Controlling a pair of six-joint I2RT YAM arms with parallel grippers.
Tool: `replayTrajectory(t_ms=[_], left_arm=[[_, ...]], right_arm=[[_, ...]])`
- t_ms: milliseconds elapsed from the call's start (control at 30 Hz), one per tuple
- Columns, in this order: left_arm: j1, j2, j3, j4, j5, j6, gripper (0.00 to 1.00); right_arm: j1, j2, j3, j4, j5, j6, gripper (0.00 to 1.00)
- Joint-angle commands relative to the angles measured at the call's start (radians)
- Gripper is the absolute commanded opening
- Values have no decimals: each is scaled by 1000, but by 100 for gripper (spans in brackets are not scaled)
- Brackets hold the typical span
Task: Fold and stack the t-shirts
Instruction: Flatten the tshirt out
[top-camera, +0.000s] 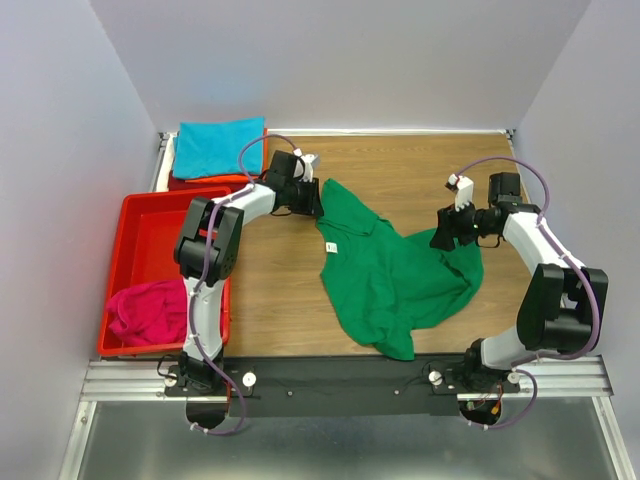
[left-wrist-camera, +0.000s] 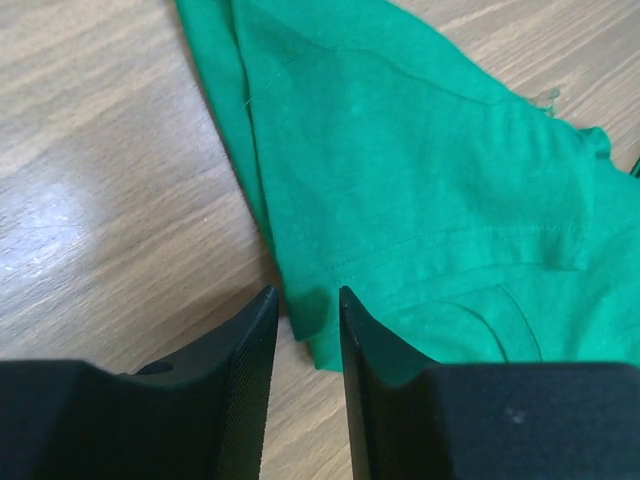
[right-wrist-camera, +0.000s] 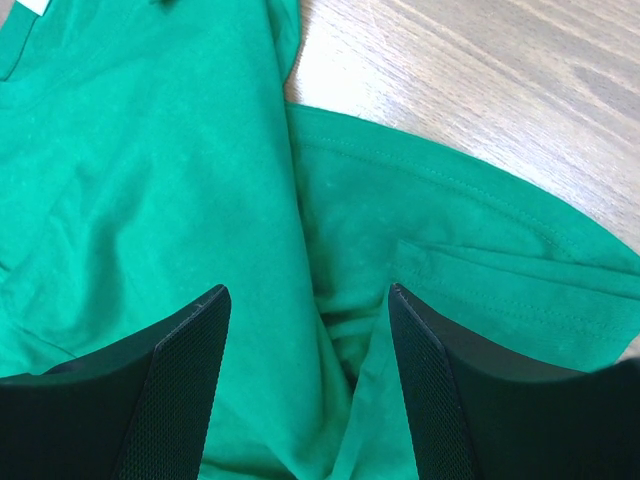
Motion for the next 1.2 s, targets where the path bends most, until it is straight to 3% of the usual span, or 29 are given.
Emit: replayTrajectory(t_ms=[0, 33, 200, 267, 367, 467, 633, 700, 733, 800, 833, 867, 967, 1100, 1167], left_arm=[[-4, 20, 22, 9, 38, -13, 38], [-4, 20, 23, 6, 38, -12, 37], [-5, -2, 38, 5, 49, -16, 11], [-11, -14, 54, -4, 46, -18, 9], [-17, -12, 124, -40, 60, -18, 0], [-30, 23, 219, -69, 112, -30, 0], [-73, 200, 518, -69, 254, -128, 0], [-83, 291, 656, 4, 361, -250, 0], [-88, 314, 684, 147, 403, -310, 0], [-86, 346, 698, 338, 446, -524, 29], [-82, 350, 695, 474, 434, -577, 40], [-77, 353, 698, 508, 396, -605, 50], [-57, 333, 727, 419, 301, -569, 51], [-51, 160, 636, 118, 80, -262, 51], [-51, 92, 565, 54, -16, -121, 51]], right_arm=[[0, -23, -18, 15, -30, 8, 72], [0, -23, -18, 15, -32, 8, 71], [-2, -29, -20, 15, -27, 8, 72], [-2, -31, -21, 15, -27, 8, 72], [0, -31, -20, 16, -25, 8, 72], [-2, -33, -20, 16, -19, 6, 72], [-2, -36, -24, 18, -2, 5, 72], [-2, -34, -24, 19, 2, 5, 72], [-3, -36, -24, 19, 5, 3, 71], [-8, -34, -29, 22, 14, 2, 72], [-8, -36, -32, 24, 22, 0, 72], [-14, -34, -32, 24, 25, 0, 72], [-25, -37, -35, 38, 50, 9, 72], [-40, -45, -44, 91, 140, 66, 72], [-43, -40, -50, 116, 174, 101, 72]])
